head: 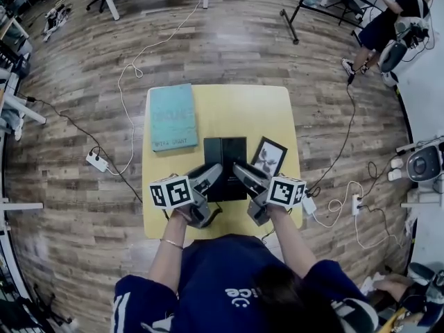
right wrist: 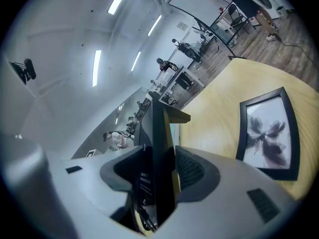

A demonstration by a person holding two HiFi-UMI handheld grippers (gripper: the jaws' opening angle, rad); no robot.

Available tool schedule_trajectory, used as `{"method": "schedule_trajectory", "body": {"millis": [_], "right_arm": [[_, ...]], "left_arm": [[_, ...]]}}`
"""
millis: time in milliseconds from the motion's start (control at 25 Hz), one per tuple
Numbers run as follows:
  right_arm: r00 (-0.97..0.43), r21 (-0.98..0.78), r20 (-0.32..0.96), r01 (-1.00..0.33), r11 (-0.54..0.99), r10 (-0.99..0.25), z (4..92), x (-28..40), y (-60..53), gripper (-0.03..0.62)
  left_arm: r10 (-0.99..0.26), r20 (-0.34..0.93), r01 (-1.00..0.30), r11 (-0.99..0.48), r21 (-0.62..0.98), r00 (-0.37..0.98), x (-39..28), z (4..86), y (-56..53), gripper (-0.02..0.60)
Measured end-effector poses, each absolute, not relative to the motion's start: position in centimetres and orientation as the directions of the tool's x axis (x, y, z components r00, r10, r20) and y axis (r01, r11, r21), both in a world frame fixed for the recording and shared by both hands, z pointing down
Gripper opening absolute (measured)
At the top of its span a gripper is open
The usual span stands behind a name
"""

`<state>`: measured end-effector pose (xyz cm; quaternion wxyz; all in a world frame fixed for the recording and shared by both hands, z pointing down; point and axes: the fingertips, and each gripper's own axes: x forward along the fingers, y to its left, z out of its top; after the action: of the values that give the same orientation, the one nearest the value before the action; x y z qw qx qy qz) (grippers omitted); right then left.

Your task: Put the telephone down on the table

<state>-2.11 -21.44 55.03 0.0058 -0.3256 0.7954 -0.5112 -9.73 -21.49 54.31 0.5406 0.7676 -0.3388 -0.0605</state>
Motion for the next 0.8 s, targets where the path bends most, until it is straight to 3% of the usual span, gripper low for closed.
{"method": "schedule_trajectory", "body": {"millis": [800], "right_arm": [[-0.798,-0.847,0.373,-0.501,0.177,-0.474,60.4,-1.8,-26.4,0.204]], "left_arm": [[-0.567,0.327,-0.46,-0.103,0.882,0.756,-9.1,60.0,-26.7,0.178]]}}
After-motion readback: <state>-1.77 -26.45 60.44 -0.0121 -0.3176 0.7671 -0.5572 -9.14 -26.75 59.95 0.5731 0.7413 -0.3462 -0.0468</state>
